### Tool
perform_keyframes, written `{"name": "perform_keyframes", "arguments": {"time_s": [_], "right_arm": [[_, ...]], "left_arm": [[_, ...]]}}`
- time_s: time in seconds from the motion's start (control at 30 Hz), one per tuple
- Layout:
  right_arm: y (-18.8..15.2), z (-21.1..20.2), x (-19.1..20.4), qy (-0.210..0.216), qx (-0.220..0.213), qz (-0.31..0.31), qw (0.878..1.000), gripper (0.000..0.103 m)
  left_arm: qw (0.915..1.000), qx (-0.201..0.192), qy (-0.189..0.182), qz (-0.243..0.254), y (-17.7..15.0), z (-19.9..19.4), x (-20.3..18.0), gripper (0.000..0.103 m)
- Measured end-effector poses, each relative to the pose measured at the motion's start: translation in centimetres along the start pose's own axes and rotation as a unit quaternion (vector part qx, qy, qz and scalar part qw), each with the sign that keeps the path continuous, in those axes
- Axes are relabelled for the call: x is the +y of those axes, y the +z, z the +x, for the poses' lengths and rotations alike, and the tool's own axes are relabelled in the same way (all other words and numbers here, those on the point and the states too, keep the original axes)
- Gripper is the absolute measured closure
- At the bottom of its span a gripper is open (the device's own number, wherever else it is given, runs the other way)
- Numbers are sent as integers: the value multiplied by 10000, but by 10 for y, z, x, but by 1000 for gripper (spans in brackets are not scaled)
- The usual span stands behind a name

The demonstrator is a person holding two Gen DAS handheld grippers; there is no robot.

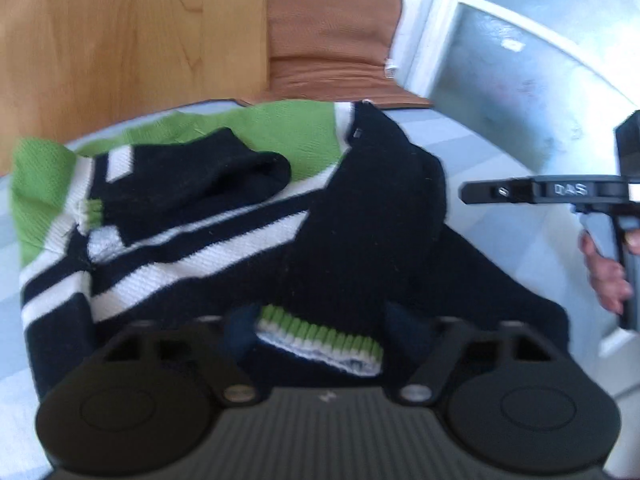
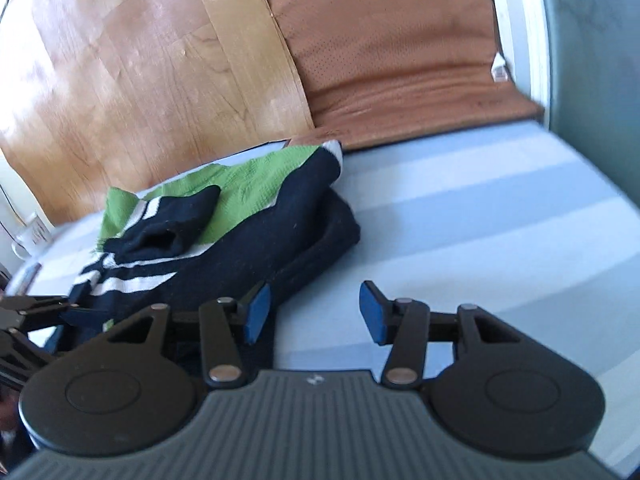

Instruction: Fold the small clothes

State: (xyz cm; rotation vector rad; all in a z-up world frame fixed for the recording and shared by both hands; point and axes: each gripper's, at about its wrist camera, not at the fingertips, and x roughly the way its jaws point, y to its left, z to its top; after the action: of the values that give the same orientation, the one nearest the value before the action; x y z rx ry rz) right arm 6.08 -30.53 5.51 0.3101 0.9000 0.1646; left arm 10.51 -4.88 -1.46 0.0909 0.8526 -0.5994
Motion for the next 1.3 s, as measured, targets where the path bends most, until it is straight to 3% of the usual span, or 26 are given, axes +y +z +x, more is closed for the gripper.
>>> {"name": "perform_keyframes", "arguments": {"time_s": [0.03,0.07,0.13,0.27,0.37,0.43,0.53,0.63,0.73,0.83,0.9,0.93,1.03,1.07,1.1,1.13,1.3], "right_arm": [[-3,0,0,59,1,28,10000,50],[-5,1,0,111,11,48,9999,50],[-10,3,-1,198,48,74,9998,50],[-13,5,-5,320,17,161,9994,50],[-13,5,-7,435,-3,290,9986,50],[-14,4,-5,533,13,323,9981,49],[-18,1,2,663,62,208,9976,49],[-23,-5,10,697,136,62,9975,46],[-32,-21,15,639,145,-72,9978,46],[-49,-48,14,662,111,-38,9977,44],[-62,-65,11,650,139,36,9978,44],[-69,-71,10,650,179,74,9977,44],[-86,-85,10,607,282,141,9977,43],[-91,-87,11,572,303,171,9978,42],[-95,-90,12,571,291,201,9977,42],[-99,-92,15,585,273,209,9977,42],[-115,-94,36,556,291,-197,9978,43]], "left_arm": [[9999,38,88,-67,2,0,-2,84],[9998,105,11,-191,6,-1,1,91],[9991,-48,-75,-415,22,-9,4,91],[9930,-986,86,-651,58,-68,30,91],[9782,-1762,490,-986,78,-117,65,91],[9678,-1942,938,-1296,81,-134,95,91],[9568,-1657,1586,-1786,72,-122,145,90],[9537,-912,1605,-2374,57,-77,188,89],[9499,-358,1829,-2509,44,-44,198,69],[9496,-648,1446,-2704,31,-49,199,60],[9506,-720,1313,-2718,25,-52,198,45],[9524,-700,1282,-2677,25,-51,198,45],[9561,-629,1321,-2538,26,-44,193,49],[9568,-618,1328,-2511,26,-41,192,58],[9578,-596,1322,-2483,26,-38,192,79],[9587,-543,1308,-2465,25,-37,191,89],[9580,-667,1303,-2465,29,-43,194,92]]}}
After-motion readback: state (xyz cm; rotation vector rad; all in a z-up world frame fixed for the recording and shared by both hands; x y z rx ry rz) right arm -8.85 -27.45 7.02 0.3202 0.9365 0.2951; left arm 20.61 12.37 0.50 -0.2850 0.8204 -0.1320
